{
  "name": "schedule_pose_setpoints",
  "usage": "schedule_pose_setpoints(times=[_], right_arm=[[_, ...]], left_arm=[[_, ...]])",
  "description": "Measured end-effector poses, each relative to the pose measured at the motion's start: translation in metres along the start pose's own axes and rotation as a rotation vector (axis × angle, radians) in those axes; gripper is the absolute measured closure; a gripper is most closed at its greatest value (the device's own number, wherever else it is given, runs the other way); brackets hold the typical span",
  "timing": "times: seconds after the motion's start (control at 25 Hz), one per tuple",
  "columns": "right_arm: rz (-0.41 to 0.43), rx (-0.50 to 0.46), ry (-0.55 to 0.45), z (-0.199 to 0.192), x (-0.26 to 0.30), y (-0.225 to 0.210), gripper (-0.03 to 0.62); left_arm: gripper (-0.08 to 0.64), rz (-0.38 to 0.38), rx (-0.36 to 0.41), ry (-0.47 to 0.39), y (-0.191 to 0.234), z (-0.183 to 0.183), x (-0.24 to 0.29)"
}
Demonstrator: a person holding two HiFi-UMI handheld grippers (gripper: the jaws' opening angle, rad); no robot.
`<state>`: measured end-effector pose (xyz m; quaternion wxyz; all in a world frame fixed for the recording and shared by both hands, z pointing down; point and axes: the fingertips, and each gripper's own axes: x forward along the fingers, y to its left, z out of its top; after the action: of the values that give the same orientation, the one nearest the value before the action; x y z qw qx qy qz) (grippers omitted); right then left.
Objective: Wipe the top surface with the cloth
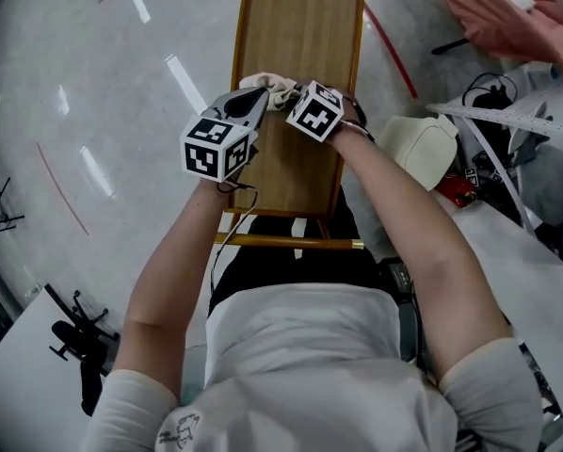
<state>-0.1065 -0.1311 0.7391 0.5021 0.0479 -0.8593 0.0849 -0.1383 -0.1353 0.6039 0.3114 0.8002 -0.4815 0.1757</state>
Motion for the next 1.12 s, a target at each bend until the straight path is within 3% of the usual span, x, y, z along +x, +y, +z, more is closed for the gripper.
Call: schedule_pose_setpoints(times=[0.48, 0.72, 0.92, 1.12], right_arm=[[0.145, 0.03, 0.088, -0.069, -0.006, 0.175, 0.511], [0.248, 0.074, 0.129, -0.091, -0.007, 0.235, 0.511], [0.33, 0.125, 0.155, -0.096, -0.004, 0.258, 0.511], [0.313, 0.133, 0.134, -0.088, -0.005, 0.249, 0.511]], left_arm=[[0.552, -0.056, 0.005, 0.038, -0.046, -0.041, -0.042], [0.552, -0.084, 0.02, 0.071, -0.066, -0.061, -0.061], [0.552, -0.092, 0.026, 0.08, -0.072, -0.069, -0.073], [0.552, -0.093, 0.04, 0.075, -0.07, -0.068, -0.085]])
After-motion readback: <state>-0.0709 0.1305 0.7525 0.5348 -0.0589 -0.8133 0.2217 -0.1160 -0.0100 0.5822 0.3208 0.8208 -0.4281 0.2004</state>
